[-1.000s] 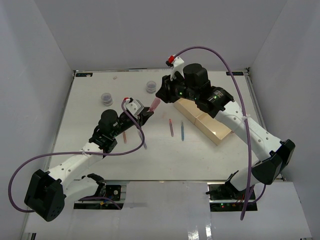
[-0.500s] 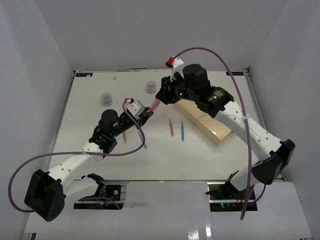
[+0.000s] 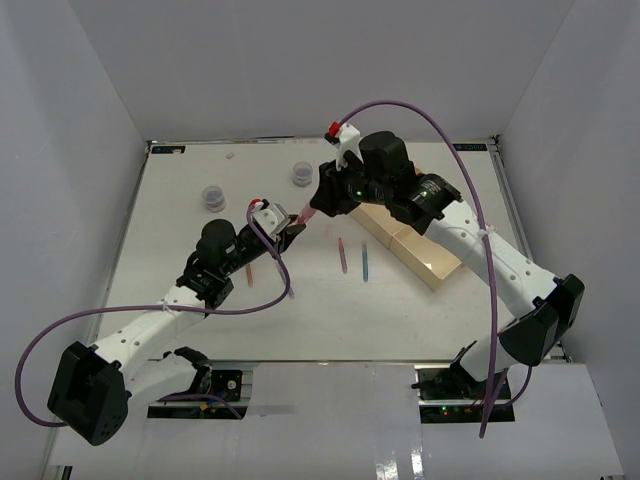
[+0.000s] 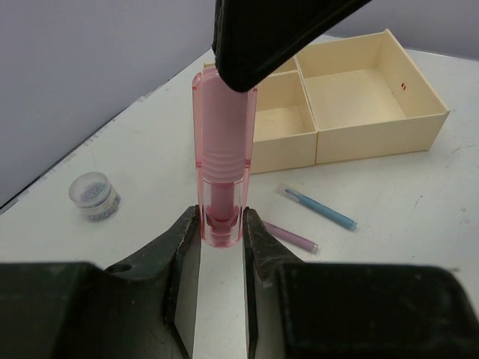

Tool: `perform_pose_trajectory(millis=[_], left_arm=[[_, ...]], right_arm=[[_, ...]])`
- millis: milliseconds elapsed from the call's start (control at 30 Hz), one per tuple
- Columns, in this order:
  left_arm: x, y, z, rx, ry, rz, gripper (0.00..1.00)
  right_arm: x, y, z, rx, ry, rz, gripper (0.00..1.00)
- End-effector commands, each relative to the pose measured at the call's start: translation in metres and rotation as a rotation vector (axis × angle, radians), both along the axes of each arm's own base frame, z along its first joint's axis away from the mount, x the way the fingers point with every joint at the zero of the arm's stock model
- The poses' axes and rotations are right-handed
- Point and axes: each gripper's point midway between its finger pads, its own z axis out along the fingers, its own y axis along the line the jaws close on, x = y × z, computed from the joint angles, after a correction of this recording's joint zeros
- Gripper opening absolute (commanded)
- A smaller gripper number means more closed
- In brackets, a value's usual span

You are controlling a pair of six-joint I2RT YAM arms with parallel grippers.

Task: Sort the stationery into containers
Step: Close the pen cap on the pen.

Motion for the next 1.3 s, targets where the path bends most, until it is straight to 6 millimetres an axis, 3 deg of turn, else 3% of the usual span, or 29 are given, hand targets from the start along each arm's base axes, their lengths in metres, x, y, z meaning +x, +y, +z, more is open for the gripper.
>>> perform_pose_trajectory(millis=[0, 433, 800, 1067, 1267], left_arm=[[-0.007, -0.001, 0.010, -0.005, -0.038, -0.022, 0.12], [-0.007, -0.002, 0.008, 0.004, -0.037, -0.033, 0.12], [-0.010, -0.001, 0.011, -0.001, -0.050, -0.037, 0.11], [-0.013, 0.005, 0.034, -0.038, -0.114, -0.015, 0.06], [-0.013, -0.002, 0.046, -0.044, -0.125, -0.042, 0.02]], right_arm=[[0.000, 0.003, -0.005, -0.009, 0.013, 0.026, 0.41], [0.000, 0.006, -0.009, -0.014, 0.019, 0.041, 0.28], [-0.004, 0.007, -0.020, -0.035, 0.058, 0.052, 0.08], [-0.011, 0.005, -0.039, -0.070, 0.116, 0.065, 0.08], [-0.017, 0.007, -0.052, -0.091, 0.158, 0.088, 0.08]])
